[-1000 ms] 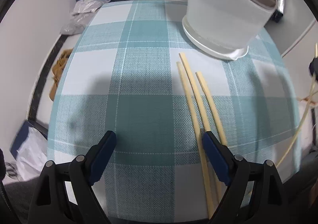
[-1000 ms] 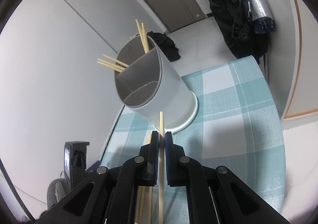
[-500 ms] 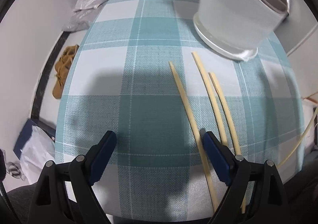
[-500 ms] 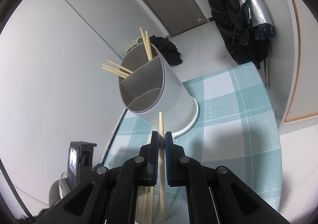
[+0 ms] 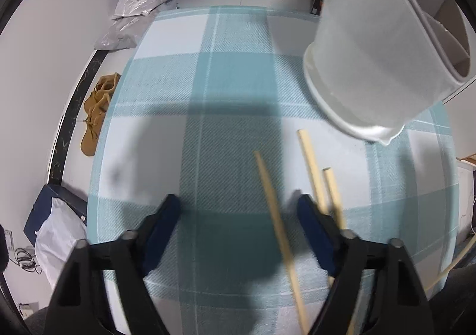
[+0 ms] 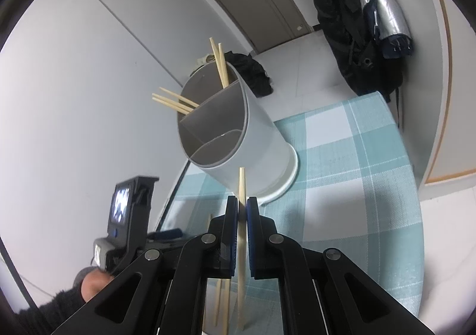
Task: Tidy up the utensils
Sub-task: 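Lift the chopstick with the right gripper while the left grasps another chopstick, then carry both chopsticks upright above the white holder opening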
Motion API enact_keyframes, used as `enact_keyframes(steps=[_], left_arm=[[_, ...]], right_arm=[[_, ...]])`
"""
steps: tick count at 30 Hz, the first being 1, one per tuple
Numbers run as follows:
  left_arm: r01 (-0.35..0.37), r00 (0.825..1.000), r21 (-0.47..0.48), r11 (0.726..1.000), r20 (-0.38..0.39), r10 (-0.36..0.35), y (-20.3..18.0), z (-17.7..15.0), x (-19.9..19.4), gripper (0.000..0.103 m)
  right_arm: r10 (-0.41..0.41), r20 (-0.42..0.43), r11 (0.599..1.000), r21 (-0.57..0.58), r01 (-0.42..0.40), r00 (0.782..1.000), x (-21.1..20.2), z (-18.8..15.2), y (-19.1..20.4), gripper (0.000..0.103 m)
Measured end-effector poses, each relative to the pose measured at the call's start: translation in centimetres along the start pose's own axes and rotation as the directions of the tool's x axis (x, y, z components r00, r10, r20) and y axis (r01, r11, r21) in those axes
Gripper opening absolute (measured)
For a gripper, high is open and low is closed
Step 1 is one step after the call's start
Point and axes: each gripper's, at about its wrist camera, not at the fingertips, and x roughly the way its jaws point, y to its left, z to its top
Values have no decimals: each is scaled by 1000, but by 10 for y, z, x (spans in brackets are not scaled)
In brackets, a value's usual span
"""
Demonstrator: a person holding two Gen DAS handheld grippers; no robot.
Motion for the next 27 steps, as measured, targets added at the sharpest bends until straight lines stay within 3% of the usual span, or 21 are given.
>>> enact_keyframes(steps=[2,6,7,11,18,21,27], left_arm=[[8,1000,16,1000,-7,-8,-5,2,-1,46],[16,1000,-1,1000,-11,-16,-8,3,-2,16],[11,1000,-12,1000,-5,-11,-7,4,-3,3],[36,999,-74,997,25,-34,2,5,-3,2],[46,998,-62,997,51,-43,4,10,-8,1],[74,993,-68,995,98,-68,4,10,-20,1],[119,962,-51,992,255,-103,6,2,-57,1]], right_arm=[[1,0,1000,-1,-1,1000,0,1,0,5],[1,-7,1000,4,0,1000,3,1,-3,5],[-1,-9,1000,7,1,1000,3,1,-4,5],[-8,-16,1000,14,8,1000,5,2,-8,5],[-21,-9,1000,20,21,1000,5,3,-8,5],[-34,-3,999,0,34,999,5,2,-3,5],[-63,18,997,-36,63,998,0,-2,8,5]])
